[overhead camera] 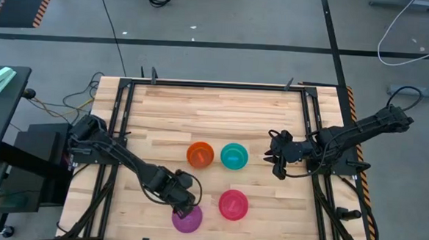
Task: Nest bowls inside each other
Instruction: Stack the purple bowl on the orange bowl
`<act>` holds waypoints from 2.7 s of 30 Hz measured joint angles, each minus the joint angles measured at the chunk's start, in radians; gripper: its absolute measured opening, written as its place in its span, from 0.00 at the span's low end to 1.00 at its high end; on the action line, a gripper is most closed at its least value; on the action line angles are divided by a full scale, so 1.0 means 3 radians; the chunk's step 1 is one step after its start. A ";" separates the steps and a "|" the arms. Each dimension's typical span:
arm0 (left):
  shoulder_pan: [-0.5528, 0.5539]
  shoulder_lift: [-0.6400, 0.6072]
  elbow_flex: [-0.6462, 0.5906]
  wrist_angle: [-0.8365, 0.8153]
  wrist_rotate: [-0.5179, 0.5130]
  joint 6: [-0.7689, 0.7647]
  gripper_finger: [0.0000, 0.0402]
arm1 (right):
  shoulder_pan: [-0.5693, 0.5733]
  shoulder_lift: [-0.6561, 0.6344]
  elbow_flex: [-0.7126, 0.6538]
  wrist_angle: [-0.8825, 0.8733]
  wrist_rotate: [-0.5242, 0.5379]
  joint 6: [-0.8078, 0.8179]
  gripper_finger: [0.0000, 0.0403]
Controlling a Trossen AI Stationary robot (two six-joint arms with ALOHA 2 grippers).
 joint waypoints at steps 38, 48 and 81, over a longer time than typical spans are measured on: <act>0.0069 0.0187 0.0004 0.0110 0.0152 -0.0064 0.27 | -0.0001 0.0000 0.0000 -0.0006 -0.0088 0.0030 0.28; 0.0068 0.0409 0.0004 0.0177 0.0331 0.0012 0.32 | 0.0000 0.0000 0.0000 -0.0011 -0.0087 0.0023 0.28; 0.0221 0.0681 0.0005 0.0264 0.0204 0.0640 0.05 | 0.0000 0.0001 0.0000 -0.0043 -0.0085 0.0111 0.28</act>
